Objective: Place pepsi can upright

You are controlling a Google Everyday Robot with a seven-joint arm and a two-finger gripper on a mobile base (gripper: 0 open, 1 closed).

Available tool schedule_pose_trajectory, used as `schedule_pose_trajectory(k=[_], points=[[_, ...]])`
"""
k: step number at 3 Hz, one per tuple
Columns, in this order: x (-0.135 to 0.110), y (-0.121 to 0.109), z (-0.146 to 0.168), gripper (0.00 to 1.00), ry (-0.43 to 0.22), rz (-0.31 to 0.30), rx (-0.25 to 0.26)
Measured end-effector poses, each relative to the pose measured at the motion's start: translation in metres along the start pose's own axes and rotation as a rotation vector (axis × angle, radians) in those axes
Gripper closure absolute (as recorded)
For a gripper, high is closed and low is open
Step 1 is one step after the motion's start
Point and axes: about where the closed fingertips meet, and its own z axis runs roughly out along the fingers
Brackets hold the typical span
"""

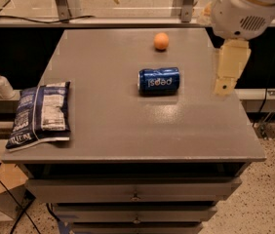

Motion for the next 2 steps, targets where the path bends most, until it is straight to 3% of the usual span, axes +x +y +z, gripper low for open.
schedule_pose_trajectory(k=[2], points=[[-0.019,-0.014,0.015,0.0,-0.025,-0.02,0.009]])
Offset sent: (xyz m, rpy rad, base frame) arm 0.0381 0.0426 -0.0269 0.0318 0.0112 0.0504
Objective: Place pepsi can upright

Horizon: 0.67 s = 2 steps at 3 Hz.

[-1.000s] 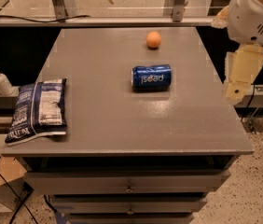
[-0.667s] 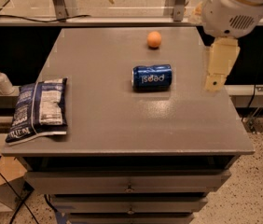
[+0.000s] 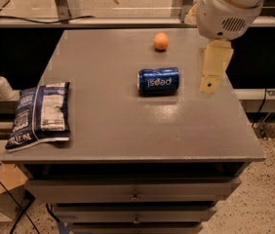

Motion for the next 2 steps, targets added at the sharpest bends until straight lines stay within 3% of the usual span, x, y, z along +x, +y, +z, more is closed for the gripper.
schedule_pose_trajectory(k=[1,2], points=[[-0.022,-0.02,0.027,0.0,-0.007,-0.04,-0.01],[-0.038,-0.039,0.061,0.0,0.027,-0.07,-0.036]])
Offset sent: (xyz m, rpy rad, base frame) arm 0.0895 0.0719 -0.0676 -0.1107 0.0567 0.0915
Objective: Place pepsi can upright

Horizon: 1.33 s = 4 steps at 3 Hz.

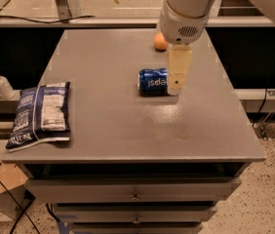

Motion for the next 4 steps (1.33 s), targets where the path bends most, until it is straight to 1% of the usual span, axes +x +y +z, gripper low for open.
schedule_pose_trajectory(k=[1,2,3,4], points=[[-0.005,-0.02,0.028,0.0,0.051,-0.001,-0.023],[-0.002,-0.035,0.055,0.0,0.102,0.014,-0.042],[0.002,-0.038,0.083,0.0,0.133,0.031,-0.081],[0.006,-0.034,0.107,0.0,0.148,0.048,-0.128]])
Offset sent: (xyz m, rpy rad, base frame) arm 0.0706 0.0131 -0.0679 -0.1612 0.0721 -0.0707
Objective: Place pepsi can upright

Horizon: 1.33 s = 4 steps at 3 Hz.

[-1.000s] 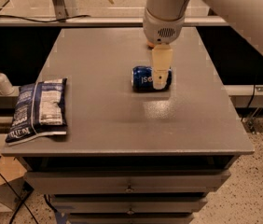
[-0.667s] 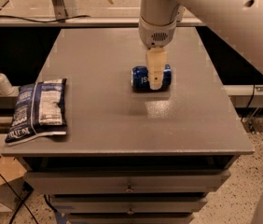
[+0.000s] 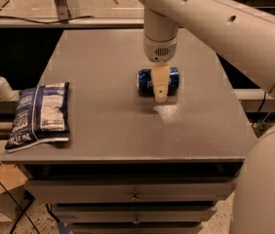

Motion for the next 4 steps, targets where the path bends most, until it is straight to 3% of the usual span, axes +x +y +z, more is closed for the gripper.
schedule_pose_trajectory(k=[1,3,4], points=[[-0.003,0.003,0.014,0.17,-0.029,0.005,-0.032],[-0.013,0.01,0.014,0.64,-0.138,0.018,-0.051],[-0.011,0.01,-0.023,0.88,-0.234,0.021,0.011]])
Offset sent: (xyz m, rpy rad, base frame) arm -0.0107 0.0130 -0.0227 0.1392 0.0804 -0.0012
